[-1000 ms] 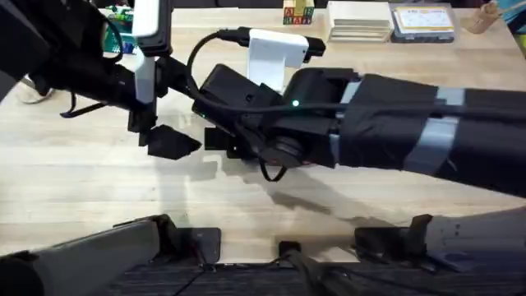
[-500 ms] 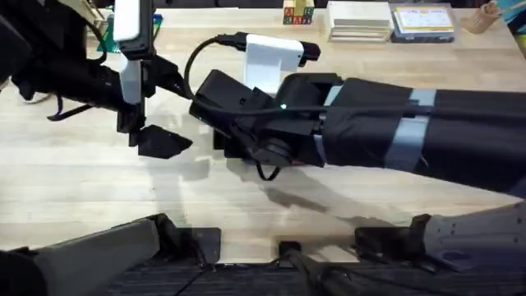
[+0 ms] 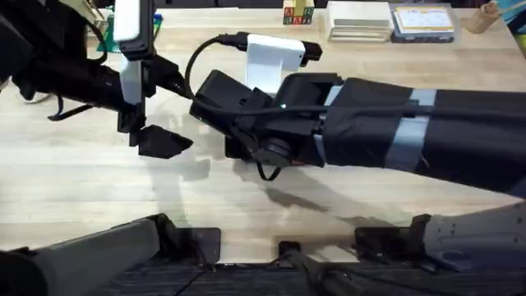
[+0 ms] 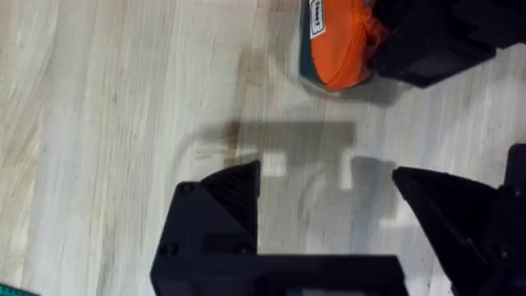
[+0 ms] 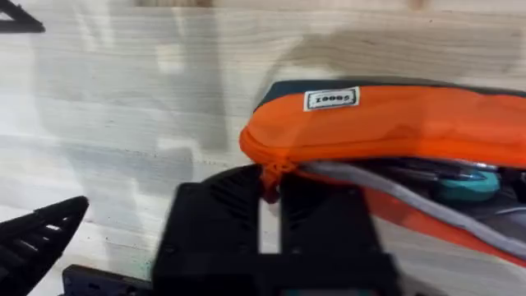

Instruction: Unzip the bag, pick up the pens from the table one at a time and place them inside, then zip the bag closed.

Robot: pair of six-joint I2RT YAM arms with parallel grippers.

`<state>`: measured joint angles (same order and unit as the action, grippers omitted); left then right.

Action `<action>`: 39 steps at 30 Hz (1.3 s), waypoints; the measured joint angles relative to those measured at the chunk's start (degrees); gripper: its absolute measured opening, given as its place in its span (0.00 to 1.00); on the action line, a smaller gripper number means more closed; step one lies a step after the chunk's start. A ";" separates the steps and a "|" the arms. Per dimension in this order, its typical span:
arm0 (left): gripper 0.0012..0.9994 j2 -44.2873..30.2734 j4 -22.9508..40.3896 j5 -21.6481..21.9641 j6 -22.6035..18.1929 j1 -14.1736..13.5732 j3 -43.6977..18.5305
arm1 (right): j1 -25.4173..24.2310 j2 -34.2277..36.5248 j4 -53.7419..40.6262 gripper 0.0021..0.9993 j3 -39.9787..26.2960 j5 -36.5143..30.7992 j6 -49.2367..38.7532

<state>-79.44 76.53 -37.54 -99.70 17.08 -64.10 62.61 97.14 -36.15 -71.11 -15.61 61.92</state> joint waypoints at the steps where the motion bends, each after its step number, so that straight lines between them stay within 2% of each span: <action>1: 0.99 0.00 0.00 0.00 0.00 0.00 0.00 | 0.00 0.00 -0.16 0.06 0.00 -0.01 0.03; 15: 0.99 0.00 0.00 0.00 0.00 0.00 0.00 | -0.13 -0.50 -1.61 0.03 0.00 -0.01 -0.26; 30: 0.99 -0.02 3.21 -0.56 -0.04 0.00 0.00 | -0.94 -7.88 -2.32 0.03 0.00 0.30 -3.03; 39: 0.99 0.00 4.29 -4.56 -0.17 0.00 0.00 | -0.96 -8.59 -2.88 0.03 0.00 0.36 -5.64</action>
<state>-79.44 80.83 -42.10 -99.87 17.08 -64.10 61.65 88.55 -39.03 -71.11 -15.25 56.28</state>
